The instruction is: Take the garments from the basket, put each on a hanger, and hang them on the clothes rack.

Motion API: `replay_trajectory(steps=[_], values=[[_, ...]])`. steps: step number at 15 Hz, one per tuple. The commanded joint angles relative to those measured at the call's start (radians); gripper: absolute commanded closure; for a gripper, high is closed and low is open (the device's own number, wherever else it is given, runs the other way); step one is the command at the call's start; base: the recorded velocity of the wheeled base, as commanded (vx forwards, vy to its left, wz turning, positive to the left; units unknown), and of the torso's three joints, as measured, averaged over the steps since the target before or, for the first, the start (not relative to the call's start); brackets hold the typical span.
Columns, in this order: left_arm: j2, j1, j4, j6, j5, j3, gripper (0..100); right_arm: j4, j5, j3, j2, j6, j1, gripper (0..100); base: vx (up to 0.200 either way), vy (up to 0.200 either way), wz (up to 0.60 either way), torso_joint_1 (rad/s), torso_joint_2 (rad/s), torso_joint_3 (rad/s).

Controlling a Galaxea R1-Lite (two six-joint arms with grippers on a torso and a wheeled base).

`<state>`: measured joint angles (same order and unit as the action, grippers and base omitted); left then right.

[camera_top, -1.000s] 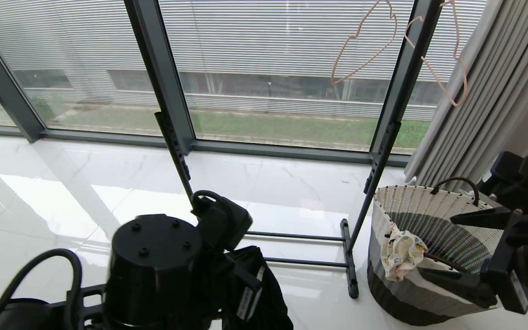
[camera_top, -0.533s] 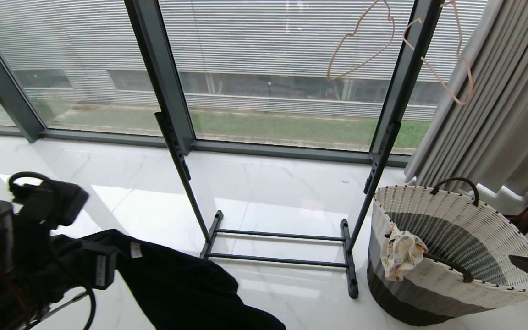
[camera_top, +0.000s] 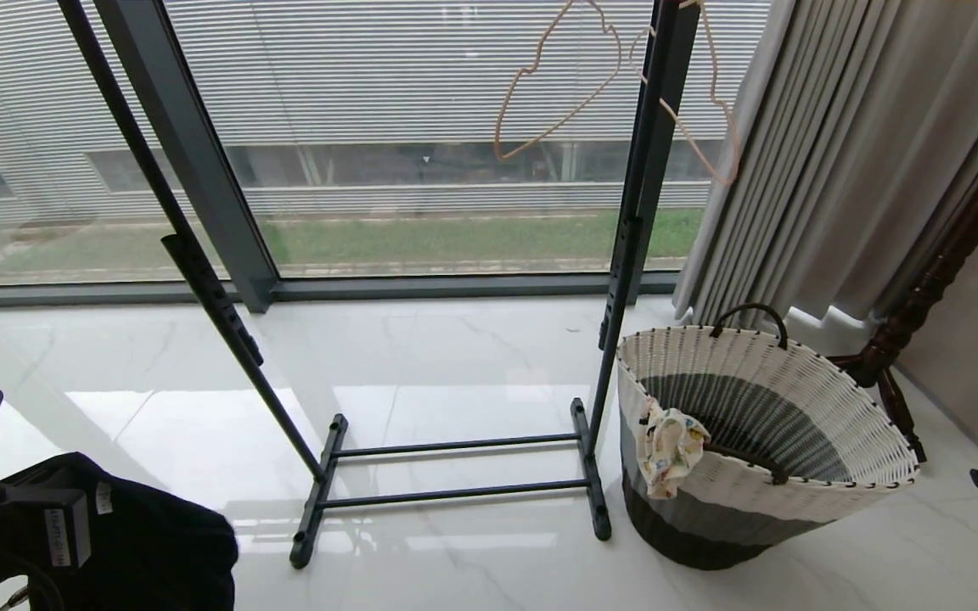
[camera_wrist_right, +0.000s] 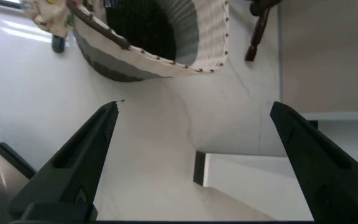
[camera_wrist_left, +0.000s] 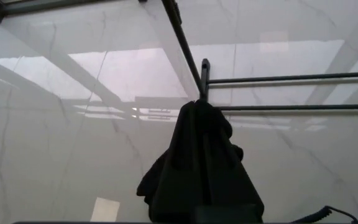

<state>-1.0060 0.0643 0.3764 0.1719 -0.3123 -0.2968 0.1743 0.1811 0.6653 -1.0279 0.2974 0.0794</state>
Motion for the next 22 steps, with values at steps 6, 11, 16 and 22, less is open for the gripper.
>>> replay_trajectory(steps=[6, 11, 16, 22], values=[[0.003, -0.009, -0.001, 0.001, 0.002, 0.001, 100, -0.193, -0.117, -0.075, -0.006, 0.005, 0.0, 0, 0.167, 0.0, 0.0, -0.003, 0.0, 0.004], [0.001, -0.011, -0.001, 0.0, 0.002, 0.001, 100, -0.21, -0.054, -0.081, -0.006, 0.034, 0.0, 0, 0.2, 0.0, 0.0, 0.005, 0.0, 0.001], [0.006, -0.011, -0.001, -0.002, 0.002, 0.001, 100, -0.21, -0.054, -0.082, -0.006, 0.034, 0.0, 0, 0.04, 0.16, 0.0, 0.006, 0.0, 0.004], [0.006, -0.009, 0.001, -0.002, 0.004, 0.001, 100, -0.21, -0.032, -0.084, -0.008, 0.031, -0.016, 0, 0.0, 0.1, 0.0, 0.003, -0.01, -0.006]])
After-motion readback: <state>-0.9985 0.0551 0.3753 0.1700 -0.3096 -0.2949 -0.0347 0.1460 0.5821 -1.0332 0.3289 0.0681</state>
